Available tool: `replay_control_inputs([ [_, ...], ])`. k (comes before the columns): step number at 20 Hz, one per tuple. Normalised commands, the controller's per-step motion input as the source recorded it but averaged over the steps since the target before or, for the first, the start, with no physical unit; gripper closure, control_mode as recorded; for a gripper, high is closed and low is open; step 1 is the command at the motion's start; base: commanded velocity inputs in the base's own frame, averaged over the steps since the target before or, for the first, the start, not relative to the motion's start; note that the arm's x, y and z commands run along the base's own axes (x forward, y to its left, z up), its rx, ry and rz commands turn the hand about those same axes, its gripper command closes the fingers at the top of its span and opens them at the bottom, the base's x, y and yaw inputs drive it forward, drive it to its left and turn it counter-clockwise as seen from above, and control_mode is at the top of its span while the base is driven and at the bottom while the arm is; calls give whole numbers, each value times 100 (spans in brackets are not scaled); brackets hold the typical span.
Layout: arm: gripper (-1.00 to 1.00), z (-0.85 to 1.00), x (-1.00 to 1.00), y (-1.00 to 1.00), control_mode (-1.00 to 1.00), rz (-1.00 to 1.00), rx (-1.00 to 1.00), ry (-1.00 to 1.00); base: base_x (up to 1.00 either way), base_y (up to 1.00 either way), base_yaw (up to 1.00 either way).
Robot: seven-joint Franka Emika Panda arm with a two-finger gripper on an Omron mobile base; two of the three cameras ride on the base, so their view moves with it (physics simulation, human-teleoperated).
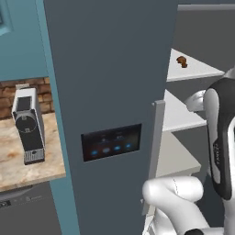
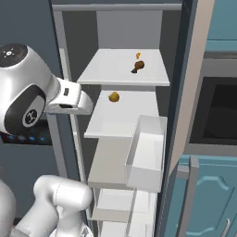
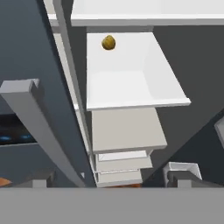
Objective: Transport the chicken drumstick and squash to the fridge. Place the chicken drumstick on the rack containing meat and place the squash on the rack containing the vegetable, ensuring meats and vegetables are on different racks.
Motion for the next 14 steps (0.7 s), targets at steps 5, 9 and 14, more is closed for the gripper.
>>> replay_control_inputs([
  [5,-100,-17,-8,30,-100,-1,0,0,0,0,0],
  [9,-100,0,-25,19,100,0,0,0,-19,4,0],
  [14,-100,0,0,0,100,0,0,0,-100,11,0],
])
